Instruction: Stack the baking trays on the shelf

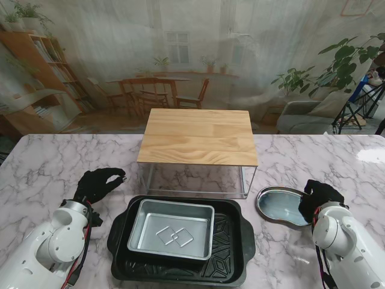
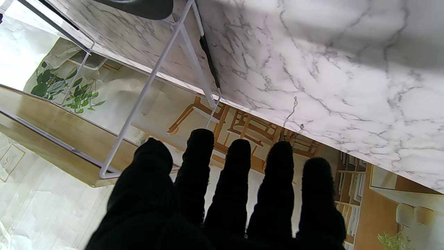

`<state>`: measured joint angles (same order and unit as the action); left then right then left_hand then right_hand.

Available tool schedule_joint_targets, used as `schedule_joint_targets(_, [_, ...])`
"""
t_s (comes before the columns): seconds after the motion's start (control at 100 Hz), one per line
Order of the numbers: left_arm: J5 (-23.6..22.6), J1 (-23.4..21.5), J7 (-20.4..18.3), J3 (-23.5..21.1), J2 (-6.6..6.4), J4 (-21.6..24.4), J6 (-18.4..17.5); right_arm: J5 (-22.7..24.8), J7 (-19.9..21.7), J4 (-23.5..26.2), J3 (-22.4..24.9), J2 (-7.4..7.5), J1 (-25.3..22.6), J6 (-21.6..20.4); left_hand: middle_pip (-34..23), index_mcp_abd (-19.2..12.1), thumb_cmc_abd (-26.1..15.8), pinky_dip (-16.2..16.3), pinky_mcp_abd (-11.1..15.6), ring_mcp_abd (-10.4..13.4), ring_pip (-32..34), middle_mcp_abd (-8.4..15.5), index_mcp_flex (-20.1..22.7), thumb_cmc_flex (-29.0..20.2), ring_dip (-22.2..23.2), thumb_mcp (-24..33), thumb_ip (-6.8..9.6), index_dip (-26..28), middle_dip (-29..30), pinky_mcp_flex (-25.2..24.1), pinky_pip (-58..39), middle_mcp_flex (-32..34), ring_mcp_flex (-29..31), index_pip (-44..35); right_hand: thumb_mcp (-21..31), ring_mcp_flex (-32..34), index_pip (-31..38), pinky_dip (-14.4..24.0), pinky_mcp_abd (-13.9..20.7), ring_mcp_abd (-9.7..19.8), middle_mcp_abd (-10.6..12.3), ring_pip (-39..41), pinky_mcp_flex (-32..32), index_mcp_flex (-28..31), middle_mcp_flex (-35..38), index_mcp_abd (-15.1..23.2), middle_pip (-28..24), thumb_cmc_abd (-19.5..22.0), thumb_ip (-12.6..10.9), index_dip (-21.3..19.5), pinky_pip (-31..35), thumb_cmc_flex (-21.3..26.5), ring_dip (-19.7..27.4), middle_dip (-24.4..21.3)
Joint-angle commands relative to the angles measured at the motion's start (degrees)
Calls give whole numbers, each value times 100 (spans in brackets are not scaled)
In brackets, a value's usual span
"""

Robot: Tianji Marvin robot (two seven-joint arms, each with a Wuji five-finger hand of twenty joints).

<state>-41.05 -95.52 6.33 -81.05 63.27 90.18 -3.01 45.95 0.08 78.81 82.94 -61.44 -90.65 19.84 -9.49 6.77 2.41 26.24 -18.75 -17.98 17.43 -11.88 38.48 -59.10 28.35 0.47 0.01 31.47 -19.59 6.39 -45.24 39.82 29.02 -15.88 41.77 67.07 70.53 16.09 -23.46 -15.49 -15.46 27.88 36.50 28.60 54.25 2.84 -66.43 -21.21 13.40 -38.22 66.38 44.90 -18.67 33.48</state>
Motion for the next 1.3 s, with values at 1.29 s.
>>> schedule_joint_targets(1.29, [-12, 63, -104, 77, 1, -85, 88, -1896, 261, 1162, 1530, -273, -1200, -867, -22, 52, -175, 121, -57, 5, 78, 26, 101, -137, 50, 16, 131, -45, -35, -98, -48, -63, 59, -17, 969, 803, 388, 435, -299, 777, -352, 3258, 1216, 549, 772, 27, -625, -437, -82, -221, 1209, 316, -1529, 1103])
